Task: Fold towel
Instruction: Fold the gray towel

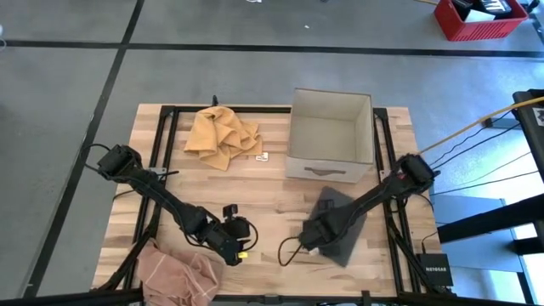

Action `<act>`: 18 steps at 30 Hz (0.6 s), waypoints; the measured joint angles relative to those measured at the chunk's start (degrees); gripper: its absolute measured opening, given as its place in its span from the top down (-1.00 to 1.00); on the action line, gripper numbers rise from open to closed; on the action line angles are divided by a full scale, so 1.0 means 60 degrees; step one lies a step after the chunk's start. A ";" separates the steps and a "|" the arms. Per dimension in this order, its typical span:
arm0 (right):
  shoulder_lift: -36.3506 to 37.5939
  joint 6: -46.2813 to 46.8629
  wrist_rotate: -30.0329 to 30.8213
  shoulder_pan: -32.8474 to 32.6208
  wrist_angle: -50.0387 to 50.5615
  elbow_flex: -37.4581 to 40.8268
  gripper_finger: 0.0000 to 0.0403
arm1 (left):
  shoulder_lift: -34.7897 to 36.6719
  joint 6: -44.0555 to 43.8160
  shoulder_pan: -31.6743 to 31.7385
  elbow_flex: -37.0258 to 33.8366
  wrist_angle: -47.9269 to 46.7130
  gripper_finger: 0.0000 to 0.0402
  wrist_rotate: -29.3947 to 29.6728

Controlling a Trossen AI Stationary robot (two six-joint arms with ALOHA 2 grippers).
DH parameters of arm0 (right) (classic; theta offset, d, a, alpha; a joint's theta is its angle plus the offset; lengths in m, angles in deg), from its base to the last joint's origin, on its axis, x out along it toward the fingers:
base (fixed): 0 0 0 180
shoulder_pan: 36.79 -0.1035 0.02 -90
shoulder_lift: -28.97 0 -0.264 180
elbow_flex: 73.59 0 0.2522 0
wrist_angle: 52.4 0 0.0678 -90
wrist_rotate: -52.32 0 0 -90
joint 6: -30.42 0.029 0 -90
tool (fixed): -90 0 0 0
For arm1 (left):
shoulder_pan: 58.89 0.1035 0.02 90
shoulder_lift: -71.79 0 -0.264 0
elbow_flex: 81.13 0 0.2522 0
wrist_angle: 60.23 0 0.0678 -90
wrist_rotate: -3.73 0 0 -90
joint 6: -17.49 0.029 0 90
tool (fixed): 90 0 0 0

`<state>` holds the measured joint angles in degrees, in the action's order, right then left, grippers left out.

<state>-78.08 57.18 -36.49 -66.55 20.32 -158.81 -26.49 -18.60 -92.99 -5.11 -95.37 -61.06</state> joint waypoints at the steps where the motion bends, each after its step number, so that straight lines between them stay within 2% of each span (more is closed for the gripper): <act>1: 0.0139 0.0285 -0.0047 -0.0027 0.0285 -0.0204 0.17 | 0.0000 -0.0046 -0.0010 -0.0037 -0.0006 0.21 0.0007; 4: 0.0475 0.1193 0.0229 -0.0444 0.0576 -0.0382 0.17 | 0.0000 -0.0365 -0.0051 -0.0220 -0.0001 0.21 0.0005; 8: 0.0746 0.1726 0.1683 -0.1405 0.0031 0.0036 0.17 | 0.0000 -0.0727 -0.0072 -0.0344 -0.0001 0.21 0.0001; 14: 0.0716 0.1975 0.1879 -0.1990 -0.2536 0.1734 0.17 | 0.0000 -0.0627 -0.0077 -0.0347 0.0301 0.21 0.0005; 16: 0.0756 0.2255 0.1878 -0.1959 -0.2822 0.2091 0.17 | 0.0000 -0.0620 -0.0057 -0.0347 0.0262 0.21 0.0005; 18: 0.0778 0.2475 0.1686 -0.1923 -0.2427 0.2223 0.17 | 0.0000 -0.0530 -0.0053 -0.0347 0.0252 0.21 0.0001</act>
<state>-73.42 72.03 -26.37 -78.09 5.76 -145.47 -26.49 -21.78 -93.31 -7.19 -93.86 -61.06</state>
